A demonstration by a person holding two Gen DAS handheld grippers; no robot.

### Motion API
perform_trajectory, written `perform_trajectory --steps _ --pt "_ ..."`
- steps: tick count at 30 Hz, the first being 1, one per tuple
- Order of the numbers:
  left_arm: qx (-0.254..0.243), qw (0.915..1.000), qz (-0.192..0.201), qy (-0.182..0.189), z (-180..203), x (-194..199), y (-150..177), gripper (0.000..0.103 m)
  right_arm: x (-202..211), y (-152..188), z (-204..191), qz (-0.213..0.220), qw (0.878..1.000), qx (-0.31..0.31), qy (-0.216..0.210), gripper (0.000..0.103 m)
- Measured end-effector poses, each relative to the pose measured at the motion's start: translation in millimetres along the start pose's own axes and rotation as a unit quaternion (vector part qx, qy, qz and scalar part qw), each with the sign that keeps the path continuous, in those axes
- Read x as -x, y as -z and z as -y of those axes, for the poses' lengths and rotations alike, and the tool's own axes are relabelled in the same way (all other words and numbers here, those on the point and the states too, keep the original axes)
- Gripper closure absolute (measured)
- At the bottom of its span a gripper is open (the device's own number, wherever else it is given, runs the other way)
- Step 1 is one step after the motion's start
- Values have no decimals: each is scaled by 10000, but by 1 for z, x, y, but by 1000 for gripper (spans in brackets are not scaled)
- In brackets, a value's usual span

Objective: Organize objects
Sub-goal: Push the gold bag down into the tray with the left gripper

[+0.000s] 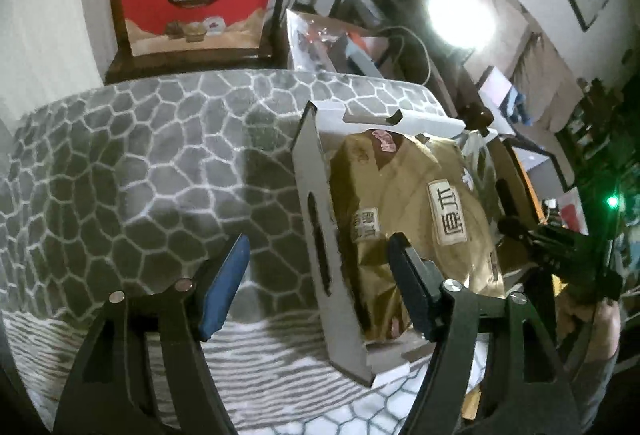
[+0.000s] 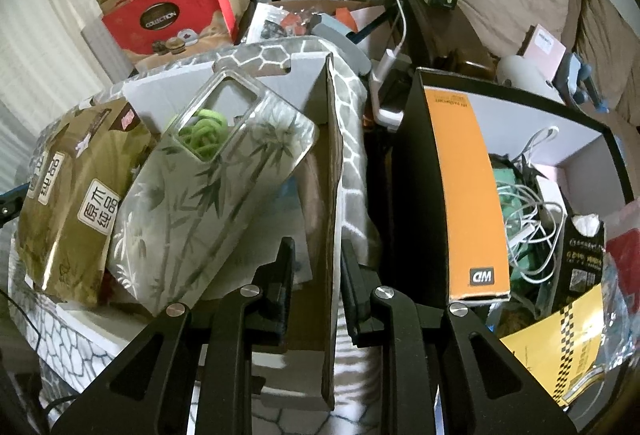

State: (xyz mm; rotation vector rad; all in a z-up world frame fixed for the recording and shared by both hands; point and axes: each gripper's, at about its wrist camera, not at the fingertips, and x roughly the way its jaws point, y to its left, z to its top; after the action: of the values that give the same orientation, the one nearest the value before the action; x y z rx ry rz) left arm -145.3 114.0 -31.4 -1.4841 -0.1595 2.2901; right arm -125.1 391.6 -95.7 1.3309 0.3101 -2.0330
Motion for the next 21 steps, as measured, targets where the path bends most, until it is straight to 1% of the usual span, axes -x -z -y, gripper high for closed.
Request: perform_trajectory --steps 2,4,5,7,8,10,12,16,19,21 --pt "66 9999 -49 140 1 -6 -1 39 0 -3 1 -15 10000 -13 -18 81" --pt "104 9996 -105 244 2 -11 -2 48 -1 -6 2 -38 10000 -43 -33 81" --pt "128 9994 -128 290 2 -13 -1 51 -2 -6 2 -45 10000 -48 -34 81" --pt "174 9987 -141 459 4 -16 0 60 -3 -8 2 -62 10000 -40 -15 84" --pt "198 9983 -138 534 4 -18 0 61 -3 -9 2 -59 10000 -29 8 86" --pt "182 9982 -150 557 6 -20 0 61 -4 -10 2 -68 10000 -31 25 87" --pt "156 9986 -127 489 9 -22 0 61 -6 -11 2 -103 9999 -40 40 89" --pt "289 9981 -135 530 9 -25 -1 59 -14 -12 2 -199 9998 -90 43 89" --pt "226 9988 -120 410 13 -24 -1 59 -13 -12 1 -176 9997 -105 91 89" --pt "251 9988 -113 394 14 -24 -1 60 -13 -12 1 -177 9997 -153 103 89"
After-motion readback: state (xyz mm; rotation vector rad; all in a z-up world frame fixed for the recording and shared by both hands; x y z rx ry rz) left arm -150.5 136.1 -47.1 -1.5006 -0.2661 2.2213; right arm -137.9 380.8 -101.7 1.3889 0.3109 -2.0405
